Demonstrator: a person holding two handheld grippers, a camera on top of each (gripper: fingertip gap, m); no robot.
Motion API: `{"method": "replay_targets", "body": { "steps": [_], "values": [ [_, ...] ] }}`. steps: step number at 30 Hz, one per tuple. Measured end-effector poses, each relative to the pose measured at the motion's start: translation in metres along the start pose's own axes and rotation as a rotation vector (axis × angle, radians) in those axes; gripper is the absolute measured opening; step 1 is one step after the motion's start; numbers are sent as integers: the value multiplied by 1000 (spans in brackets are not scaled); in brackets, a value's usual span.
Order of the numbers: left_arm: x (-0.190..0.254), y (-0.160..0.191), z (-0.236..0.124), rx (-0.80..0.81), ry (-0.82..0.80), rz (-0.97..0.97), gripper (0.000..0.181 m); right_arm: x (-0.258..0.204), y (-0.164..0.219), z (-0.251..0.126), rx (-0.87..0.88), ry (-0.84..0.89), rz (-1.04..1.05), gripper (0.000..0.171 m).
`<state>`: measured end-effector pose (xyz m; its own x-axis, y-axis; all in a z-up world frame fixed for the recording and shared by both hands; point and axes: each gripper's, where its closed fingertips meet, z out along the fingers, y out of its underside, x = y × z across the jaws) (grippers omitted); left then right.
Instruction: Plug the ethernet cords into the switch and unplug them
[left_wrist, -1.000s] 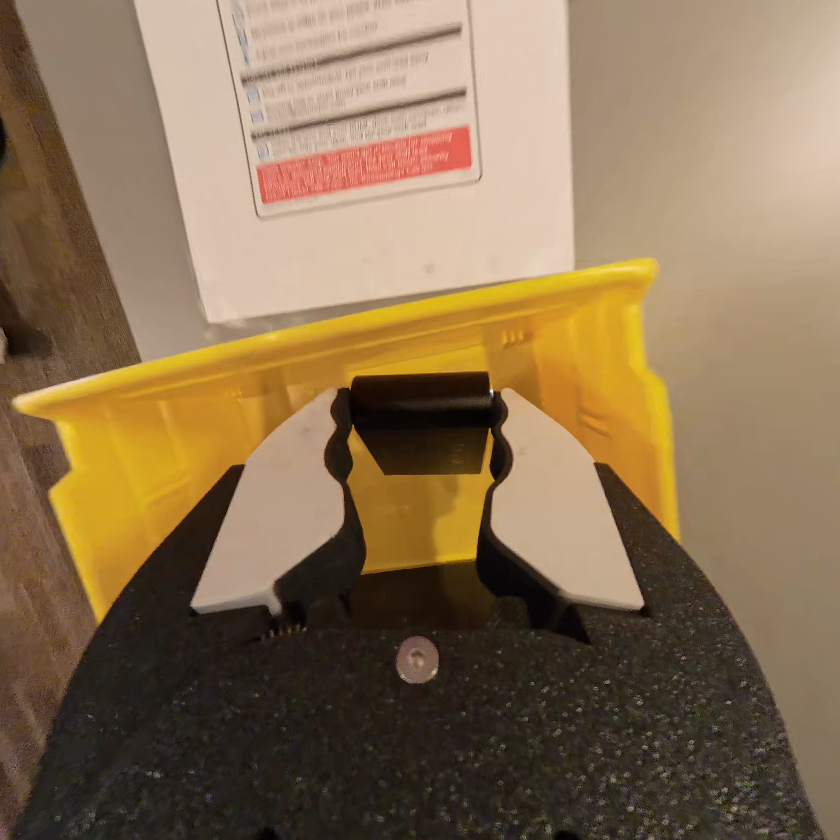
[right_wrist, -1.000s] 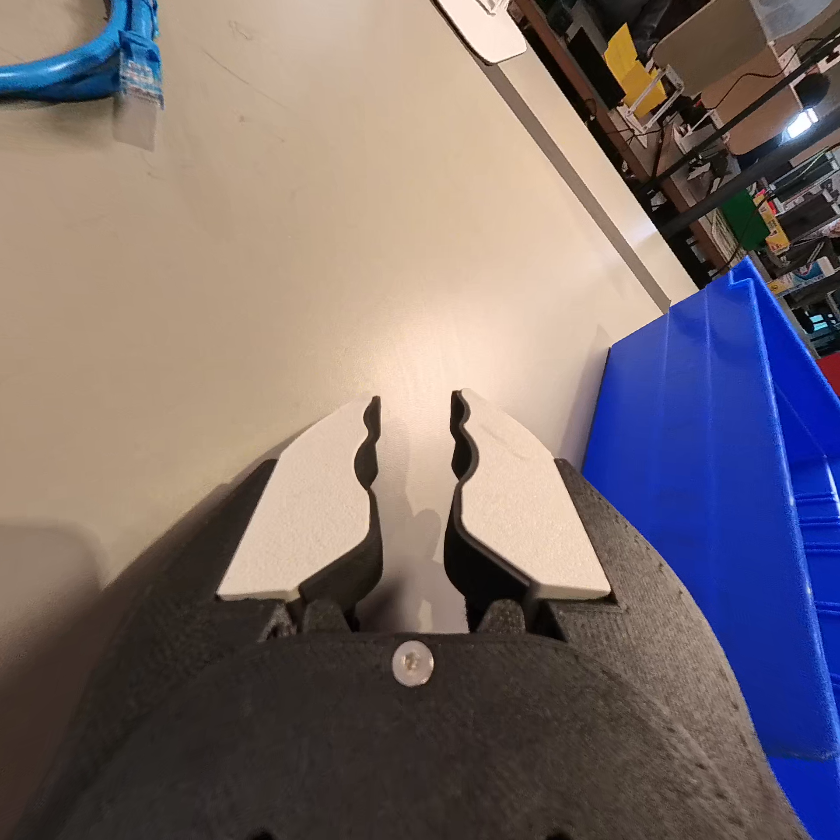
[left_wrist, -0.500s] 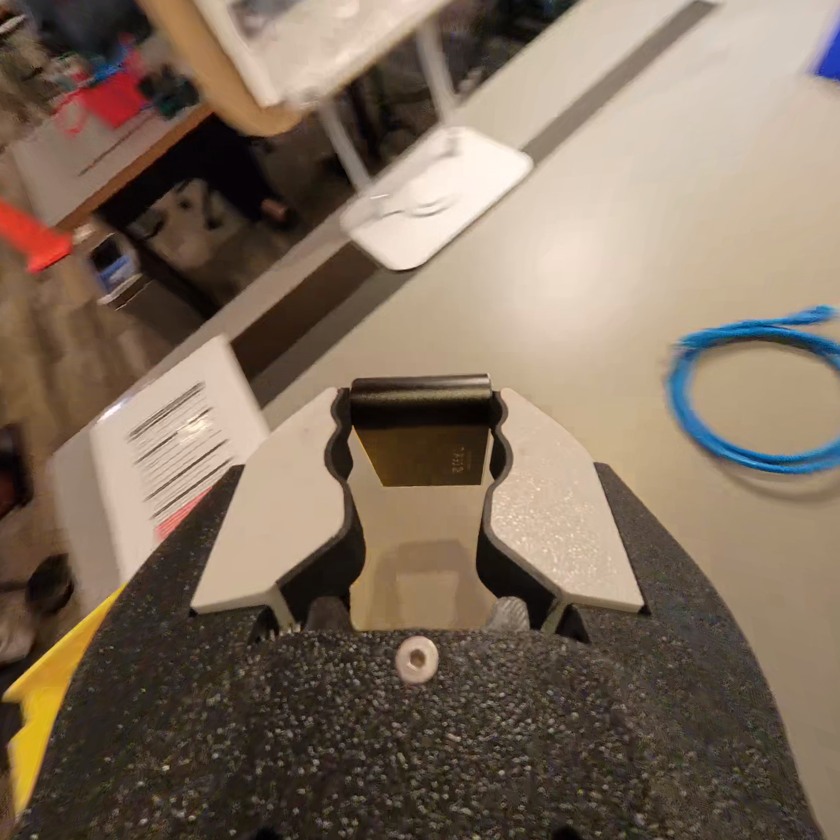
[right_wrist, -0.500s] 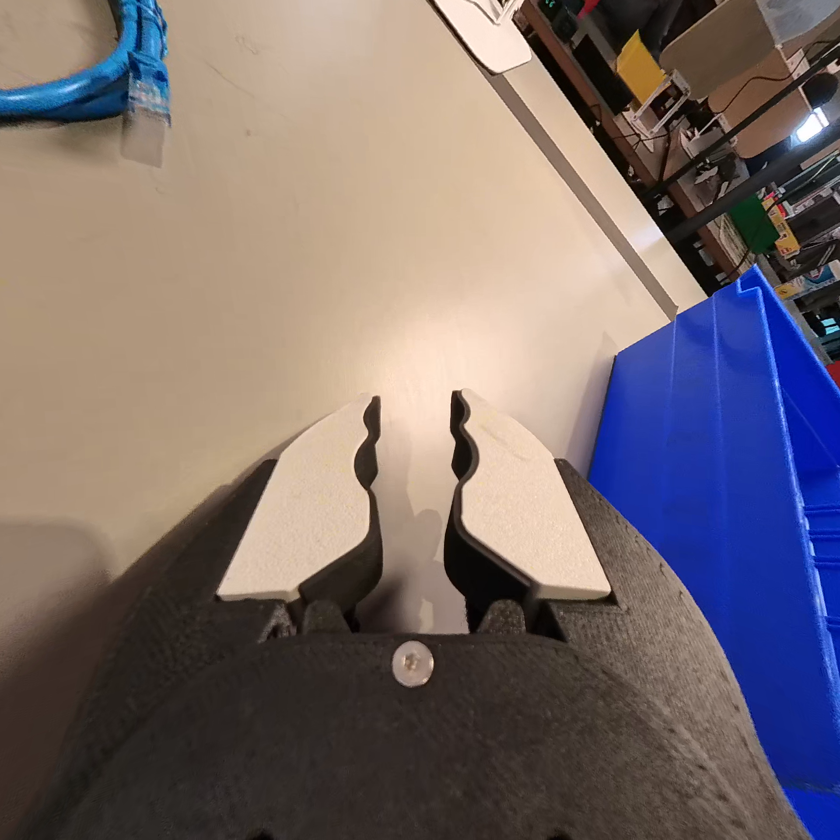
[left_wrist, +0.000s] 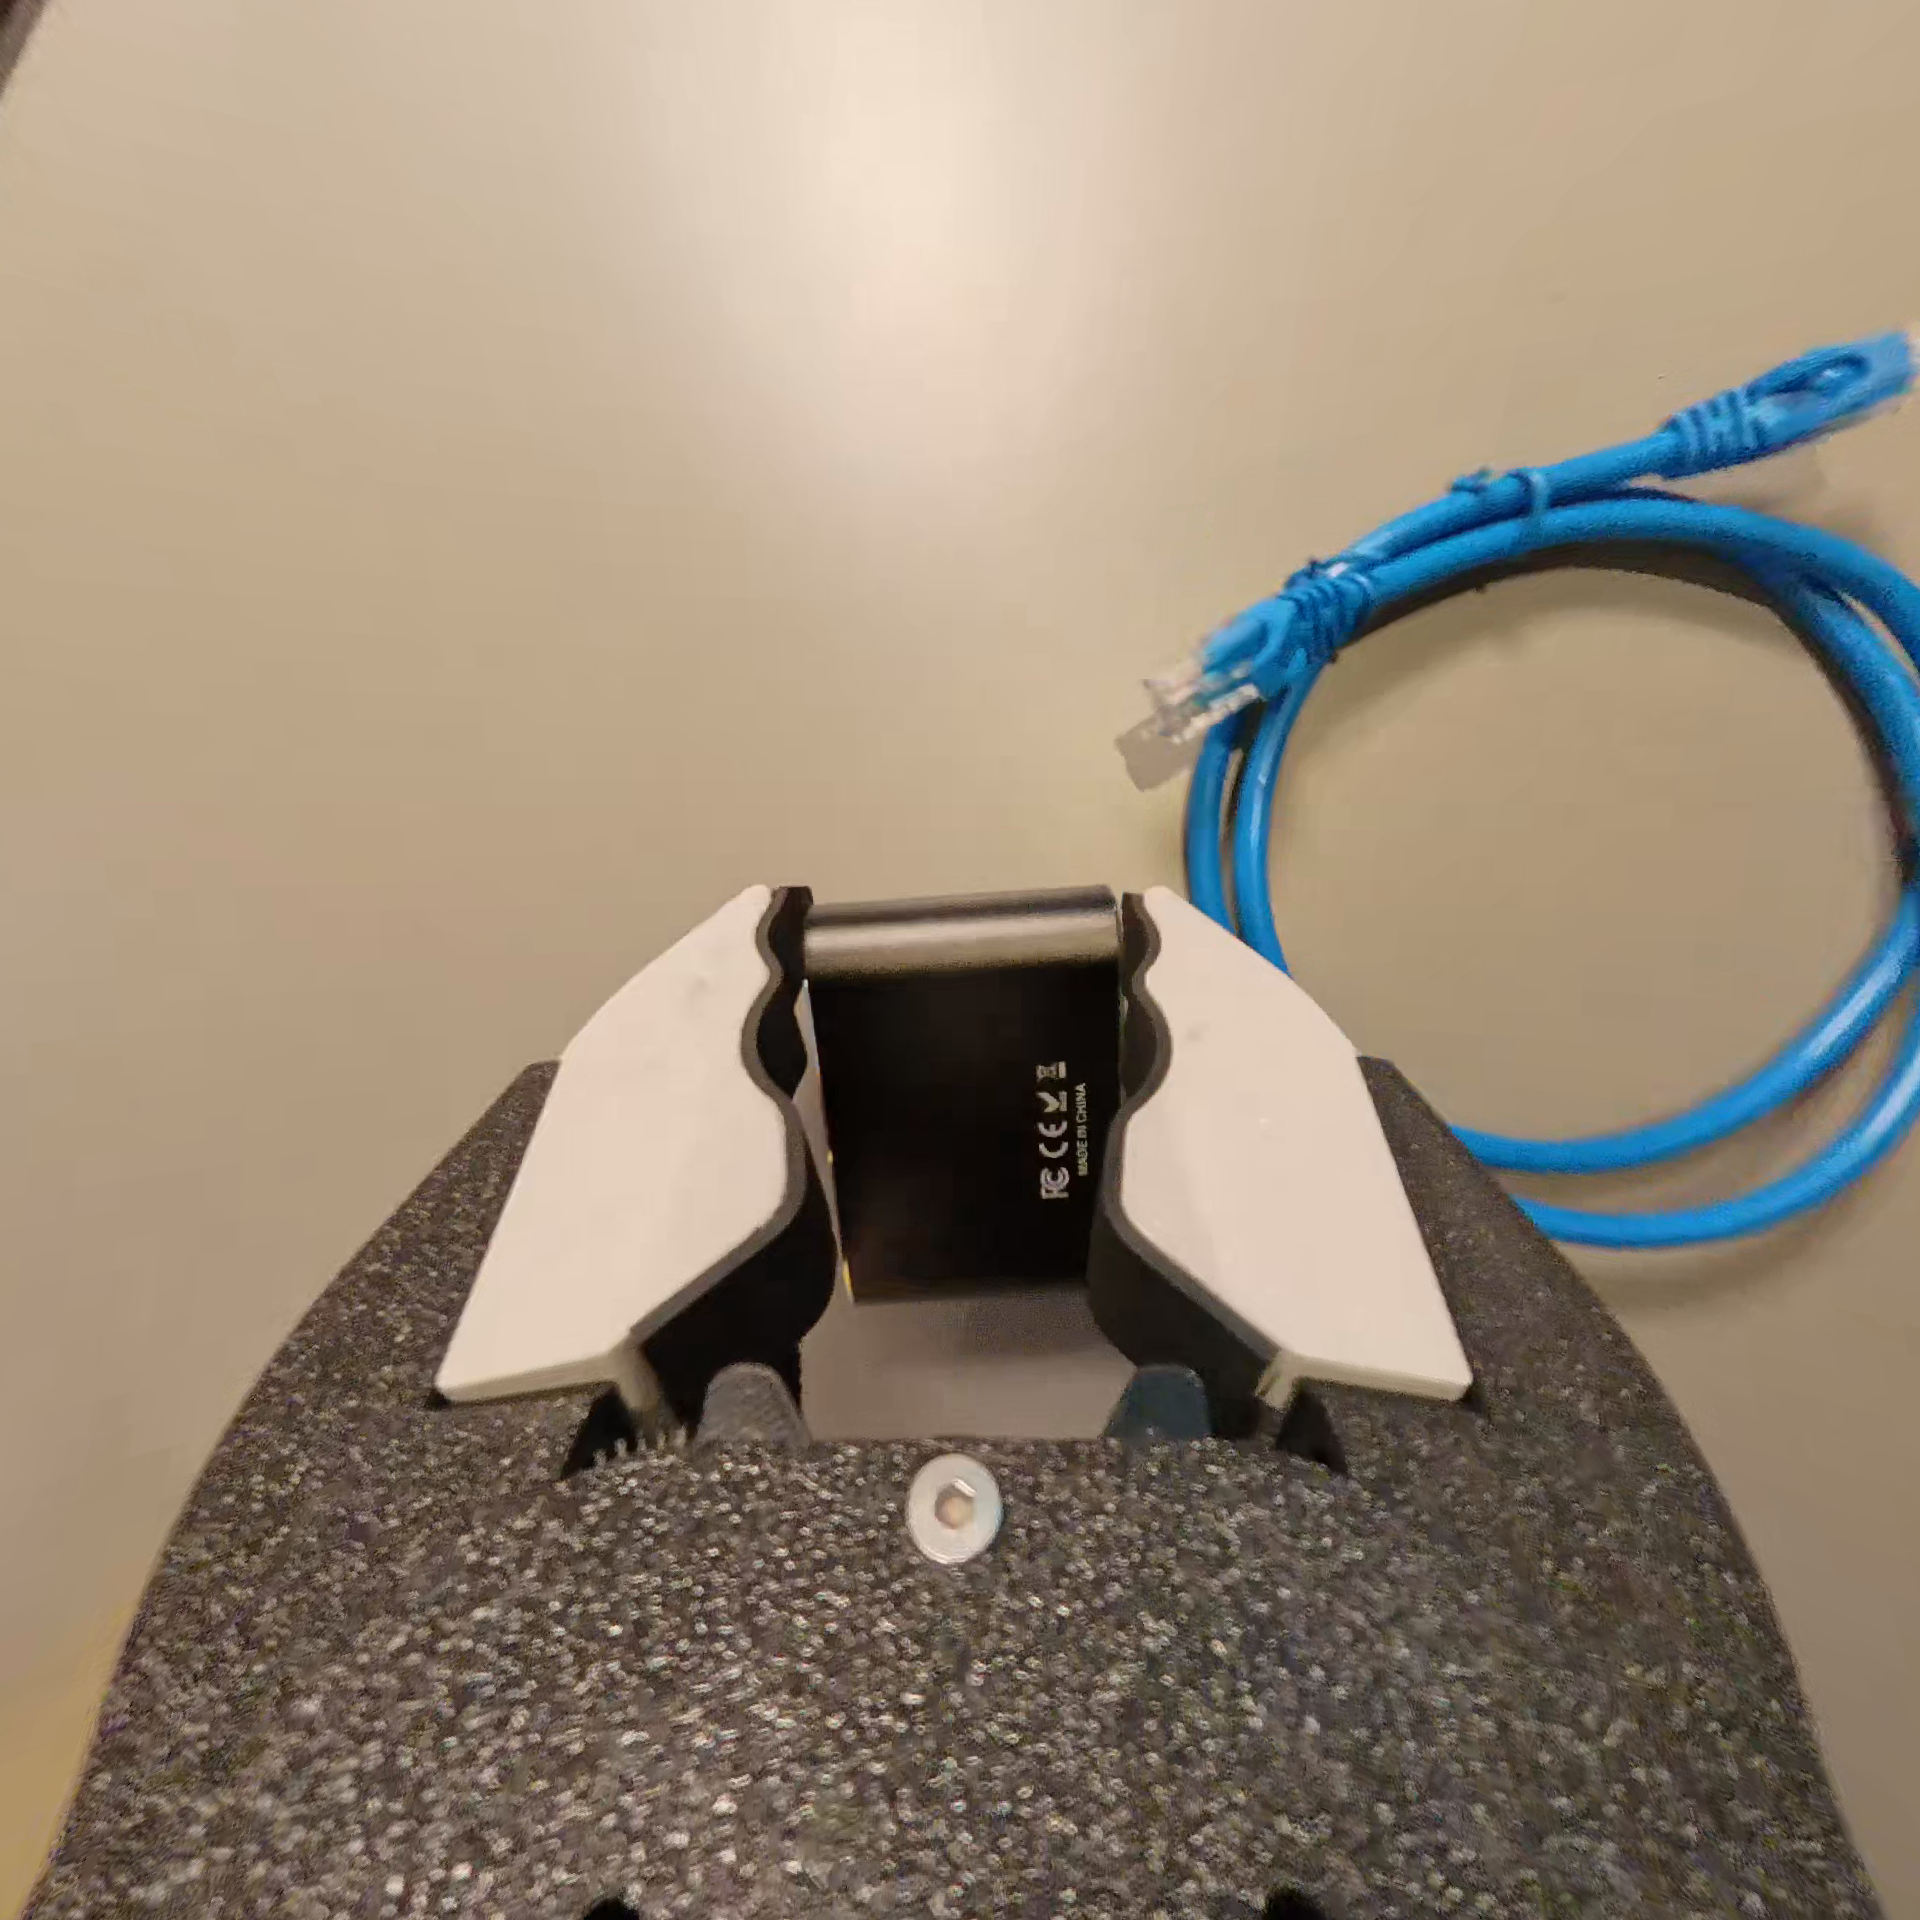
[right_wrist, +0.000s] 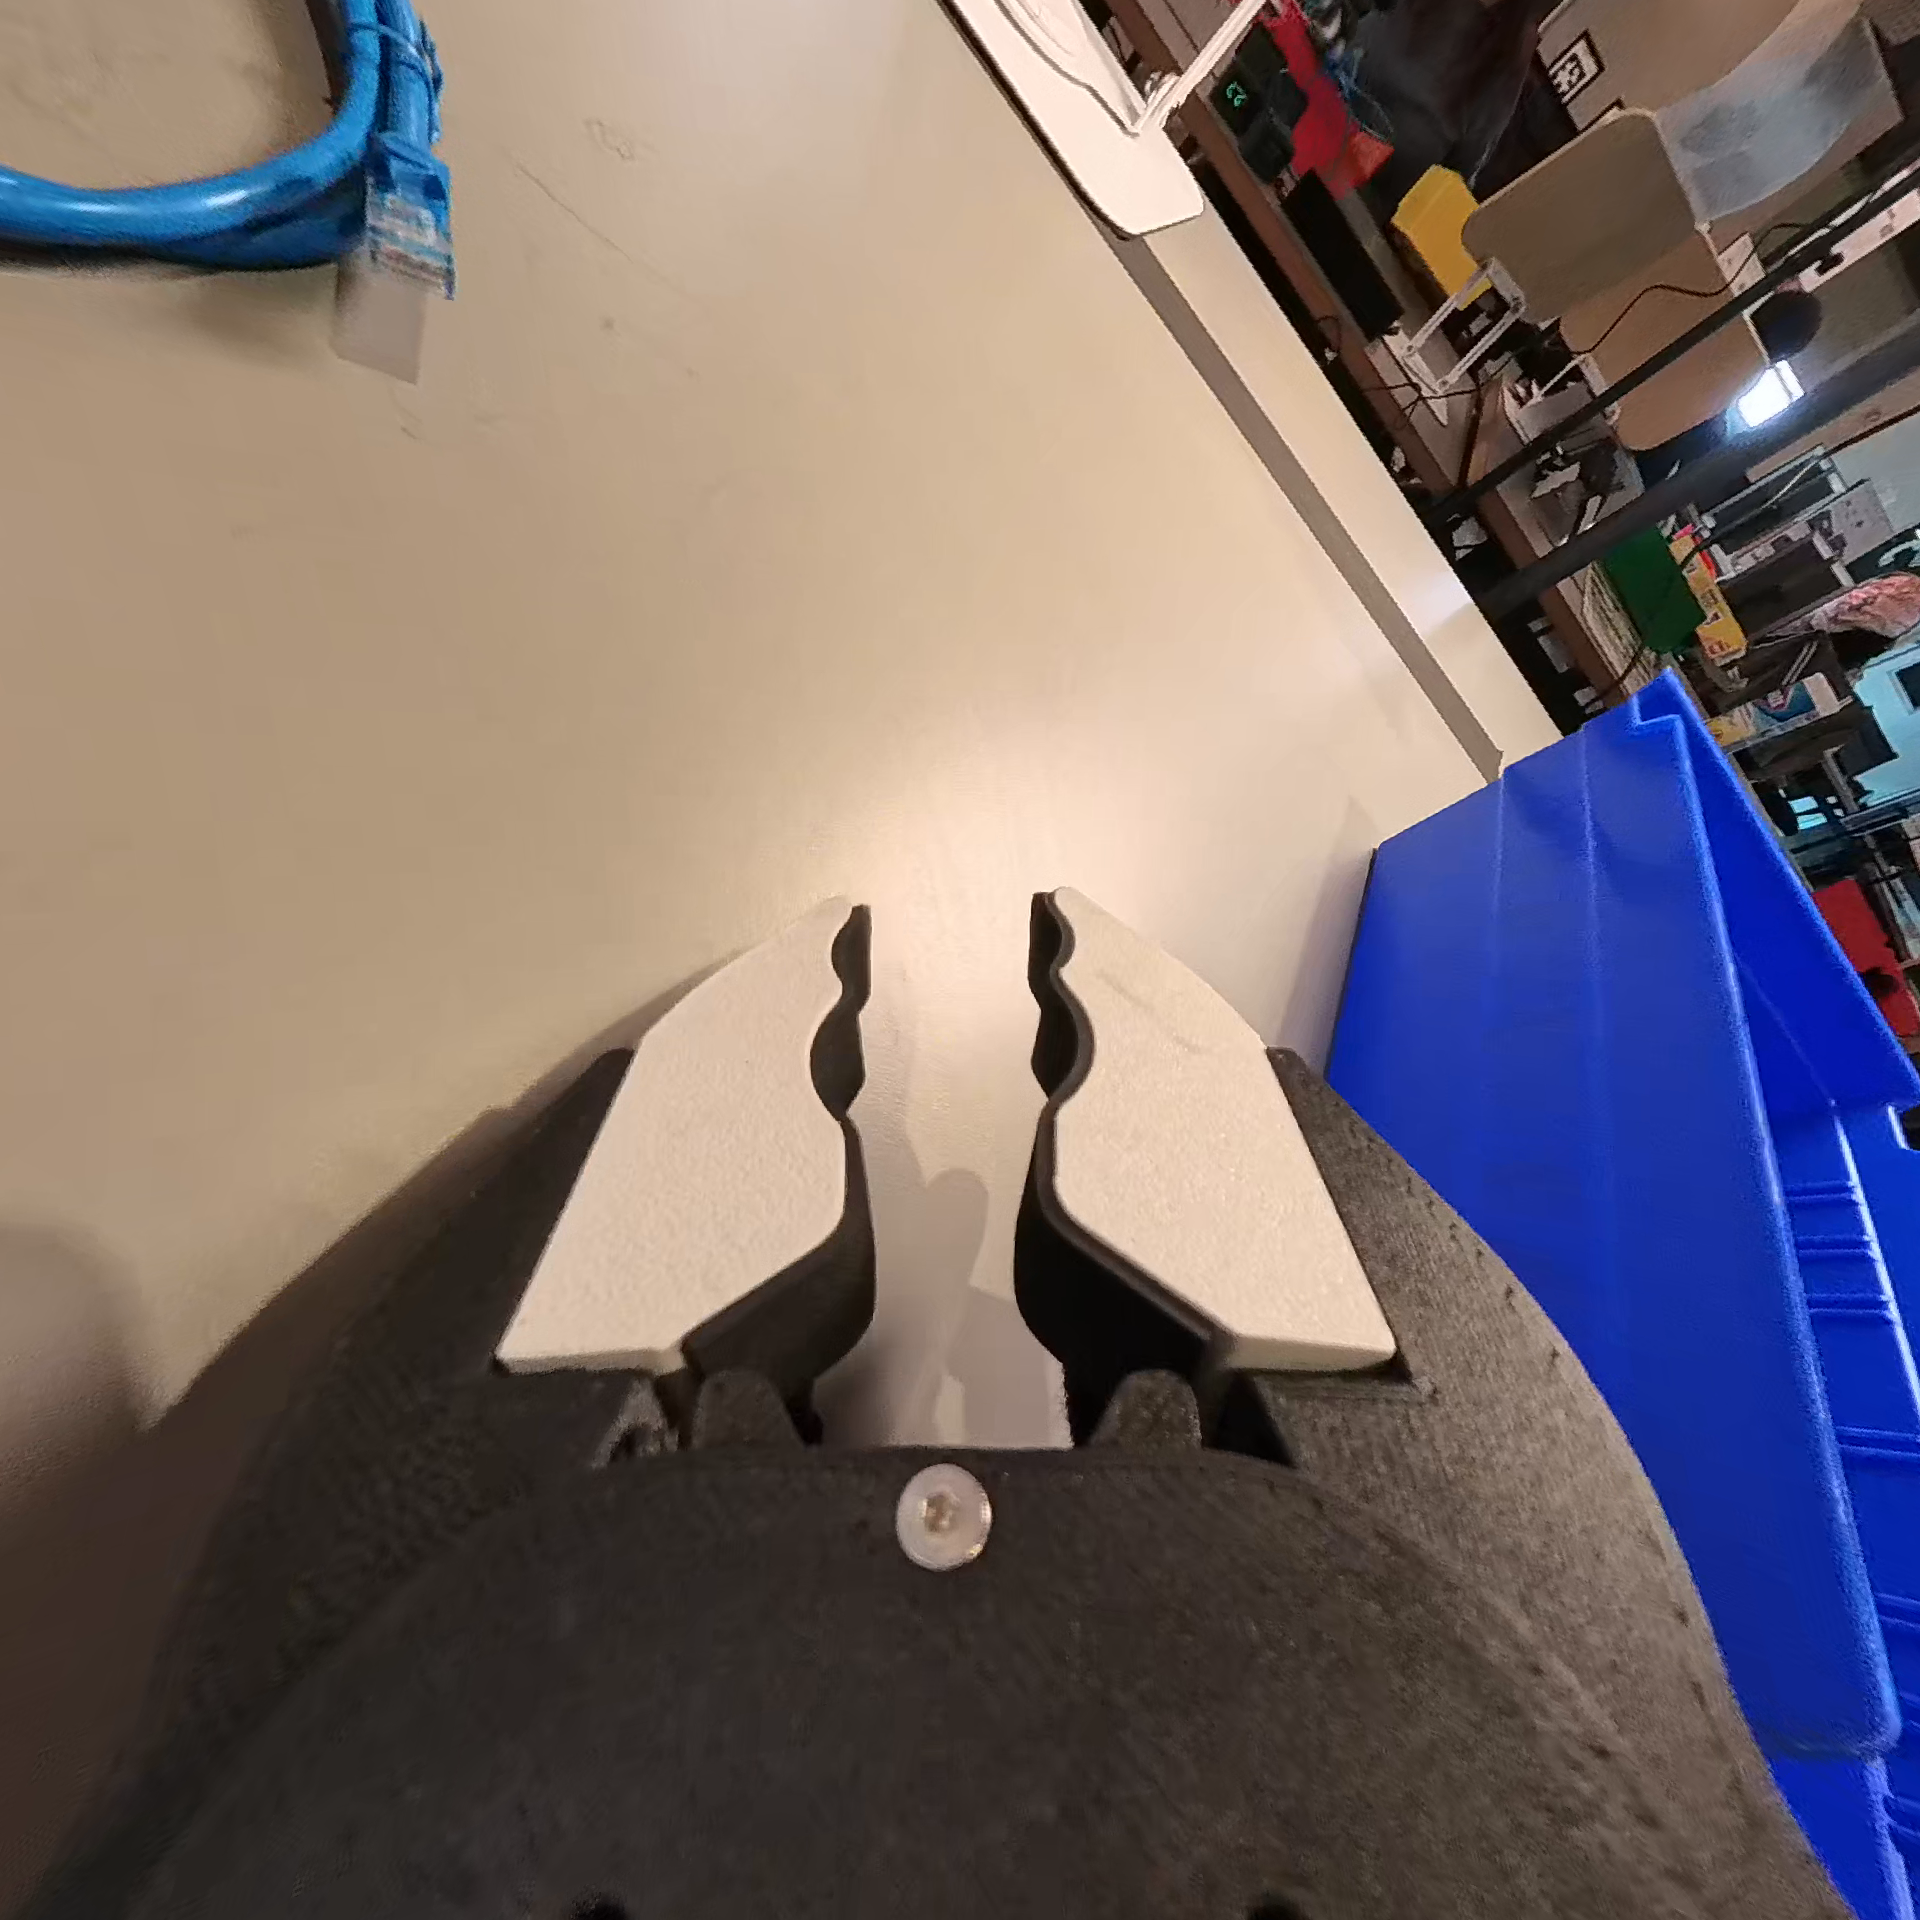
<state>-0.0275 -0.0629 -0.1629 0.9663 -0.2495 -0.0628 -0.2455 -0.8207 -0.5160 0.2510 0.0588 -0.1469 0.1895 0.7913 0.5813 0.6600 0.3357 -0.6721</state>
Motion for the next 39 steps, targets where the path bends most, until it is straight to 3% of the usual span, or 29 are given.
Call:
{"method": "replay_targets", "body": {
  "steps": [1,6,10,14,18,22,25,27,31,33,37,39],
  "values": [
    [-1,-1,7,-2,9,-11,60,0,0,0,-2,1,-4,30],
    [-3,-12,24,56,39,-65,60,0,2,2,-11,3,-11,30],
    [4,-17,10,132,27,-43,64,-2,2,3,-19,6,-32,29],
    [9,-16,-42,243,-11,-27,72,-2,2,2,-19,3,-29,30],
    [-6,9,-118,294,-140,-16,73,-2,2,2,-15,0,-29,30],
    [-54,64,-201,240,-379,-89,73,-2,1,1,-7,-6,-26,30],
    [-102,136,-254,70,-593,-168,66,-3,1,2,-8,-14,-22,30],
    [-129,193,-271,-83,-654,-262,63,-3,2,3,-18,-15,-25,29],
    [-168,284,-261,-263,-609,-417,68,-3,2,4,-29,-19,-12,27],
    [-190,307,-248,-279,-609,-444,65,-2,3,6,-38,-18,-5,26],
    [-233,356,-231,-494,-706,-405,65,-1,5,7,-50,-14,7,25],
    [-249,364,-230,-555,-777,-307,49,0,5,7,-52,-12,9,25]
  ]
}}
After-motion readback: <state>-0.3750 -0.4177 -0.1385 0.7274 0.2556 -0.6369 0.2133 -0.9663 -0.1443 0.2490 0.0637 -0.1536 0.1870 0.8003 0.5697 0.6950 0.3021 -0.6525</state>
